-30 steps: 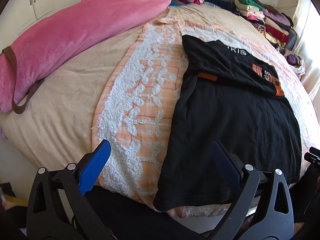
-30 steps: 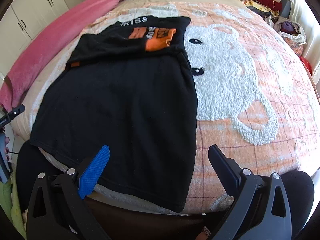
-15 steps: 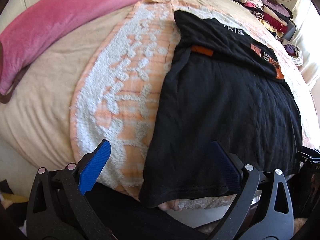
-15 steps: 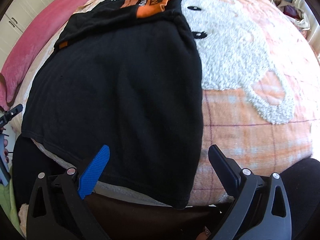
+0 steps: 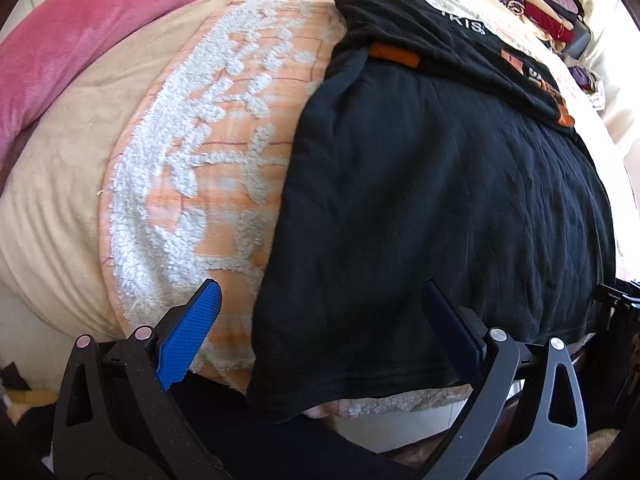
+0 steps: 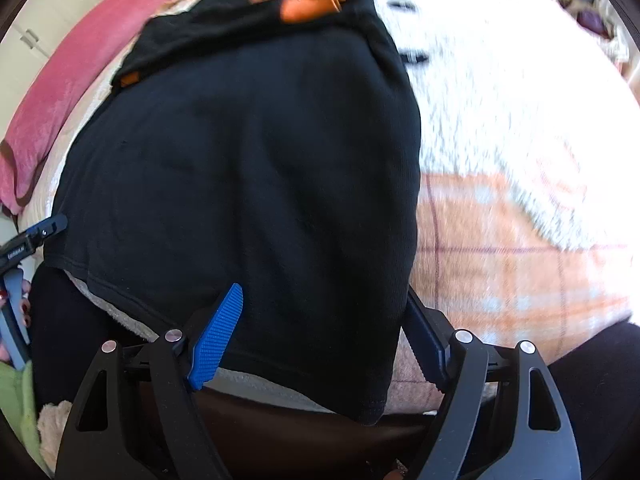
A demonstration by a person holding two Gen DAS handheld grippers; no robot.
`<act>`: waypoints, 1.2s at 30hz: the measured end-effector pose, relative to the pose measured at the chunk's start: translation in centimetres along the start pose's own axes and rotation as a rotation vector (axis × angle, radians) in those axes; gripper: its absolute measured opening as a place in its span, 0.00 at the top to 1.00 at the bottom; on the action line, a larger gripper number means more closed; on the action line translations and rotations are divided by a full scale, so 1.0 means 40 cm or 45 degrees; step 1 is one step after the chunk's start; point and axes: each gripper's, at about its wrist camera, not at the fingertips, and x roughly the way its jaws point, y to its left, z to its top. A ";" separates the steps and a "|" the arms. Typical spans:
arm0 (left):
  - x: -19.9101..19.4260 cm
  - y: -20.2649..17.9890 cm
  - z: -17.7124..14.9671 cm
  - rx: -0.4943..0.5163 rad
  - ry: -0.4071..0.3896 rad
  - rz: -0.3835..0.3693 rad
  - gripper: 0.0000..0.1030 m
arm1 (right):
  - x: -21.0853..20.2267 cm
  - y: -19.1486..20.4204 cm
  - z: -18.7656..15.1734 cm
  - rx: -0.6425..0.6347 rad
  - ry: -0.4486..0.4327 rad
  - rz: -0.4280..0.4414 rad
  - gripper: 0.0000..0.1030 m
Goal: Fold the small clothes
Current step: 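Lower both grippers onto the hem edge of the black sweatshirt, then close both grippers on the hem and lift it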
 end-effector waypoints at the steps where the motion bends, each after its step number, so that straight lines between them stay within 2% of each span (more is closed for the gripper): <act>1: 0.000 -0.005 0.000 0.012 -0.002 0.001 0.09 | 0.001 -0.003 -0.001 0.003 0.000 0.011 0.27; 2: -0.001 -0.010 -0.001 0.022 -0.008 -0.002 0.09 | 0.000 -0.006 -0.002 0.007 -0.002 0.018 0.34; 4: -0.003 -0.017 -0.002 0.039 -0.018 -0.019 0.15 | -0.007 -0.017 -0.004 0.026 -0.014 0.039 0.43; 6: -0.002 -0.022 -0.002 0.046 -0.019 -0.036 0.47 | -0.018 -0.032 -0.007 0.045 -0.028 0.084 0.64; 7: -0.002 -0.023 -0.002 0.050 -0.019 -0.040 0.54 | -0.025 -0.036 -0.008 0.045 -0.036 0.108 0.69; 9: -0.007 -0.023 -0.002 0.047 -0.028 -0.066 0.85 | -0.031 -0.038 -0.009 0.045 -0.046 0.144 0.82; 10: -0.009 -0.022 -0.001 0.044 -0.032 -0.076 0.89 | -0.033 -0.040 -0.009 0.049 -0.050 0.158 0.83; 11: -0.012 -0.020 -0.001 0.039 -0.038 -0.088 0.91 | -0.036 -0.040 -0.009 0.046 -0.055 0.183 0.87; 15: -0.043 -0.016 0.001 0.023 -0.089 -0.158 0.93 | -0.056 -0.014 0.000 -0.010 -0.106 0.229 0.90; 24: -0.114 -0.001 0.045 -0.035 -0.182 -0.245 0.94 | -0.135 -0.002 0.034 -0.062 -0.279 0.312 0.92; 30: -0.143 0.002 0.117 -0.075 -0.248 -0.290 0.94 | -0.183 -0.021 0.098 -0.097 -0.388 0.344 0.92; 36: -0.154 -0.007 0.213 -0.102 -0.322 -0.283 0.94 | -0.203 -0.029 0.202 -0.106 -0.499 0.326 0.92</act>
